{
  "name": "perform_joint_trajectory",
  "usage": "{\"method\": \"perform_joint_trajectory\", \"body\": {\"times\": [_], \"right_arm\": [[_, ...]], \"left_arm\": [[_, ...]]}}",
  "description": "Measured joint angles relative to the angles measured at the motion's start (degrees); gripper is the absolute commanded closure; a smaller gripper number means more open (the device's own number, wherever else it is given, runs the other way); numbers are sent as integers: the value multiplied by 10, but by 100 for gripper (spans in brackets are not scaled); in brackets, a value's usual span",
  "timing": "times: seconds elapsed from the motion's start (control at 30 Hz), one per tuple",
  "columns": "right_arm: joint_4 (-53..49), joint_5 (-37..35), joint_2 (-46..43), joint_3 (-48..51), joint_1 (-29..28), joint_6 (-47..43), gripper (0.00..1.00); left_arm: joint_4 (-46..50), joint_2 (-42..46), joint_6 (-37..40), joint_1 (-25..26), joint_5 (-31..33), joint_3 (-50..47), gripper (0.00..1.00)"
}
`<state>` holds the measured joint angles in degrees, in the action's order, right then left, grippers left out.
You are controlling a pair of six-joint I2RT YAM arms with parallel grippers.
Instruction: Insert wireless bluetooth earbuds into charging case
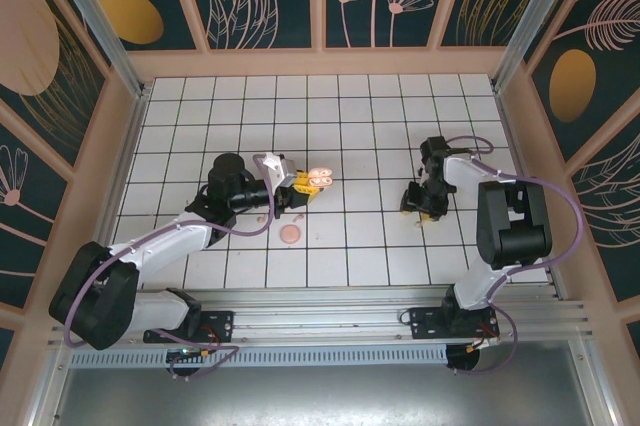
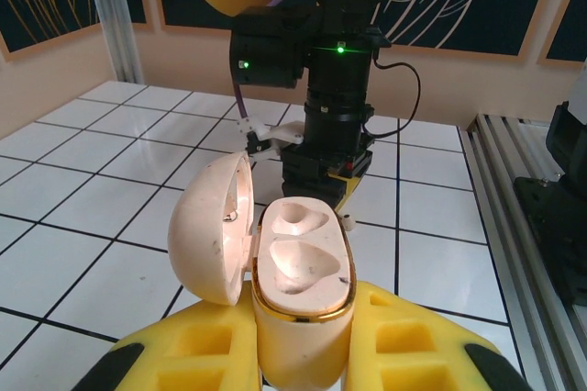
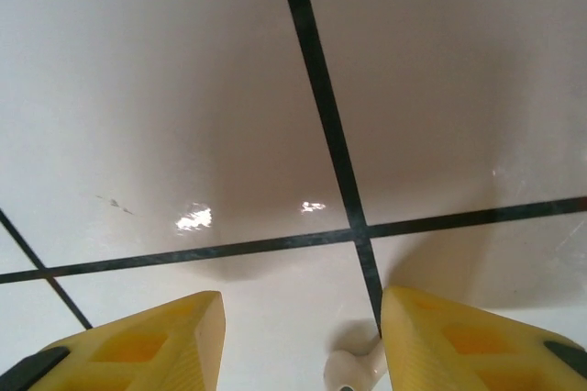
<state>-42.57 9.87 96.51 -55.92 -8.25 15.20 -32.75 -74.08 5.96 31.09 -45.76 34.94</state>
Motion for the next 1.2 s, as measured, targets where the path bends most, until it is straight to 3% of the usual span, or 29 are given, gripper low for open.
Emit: {"method": "perform_joint_trajectory", "body": {"times": [0.77, 1.2], "right_arm": [[-21, 39, -47, 61, -47, 19, 55], [-68, -7, -56, 7, -49, 32, 60]], "left_arm": [[0, 2, 0, 0, 0, 3, 86], [0, 2, 0, 0, 0, 3, 86]]}}
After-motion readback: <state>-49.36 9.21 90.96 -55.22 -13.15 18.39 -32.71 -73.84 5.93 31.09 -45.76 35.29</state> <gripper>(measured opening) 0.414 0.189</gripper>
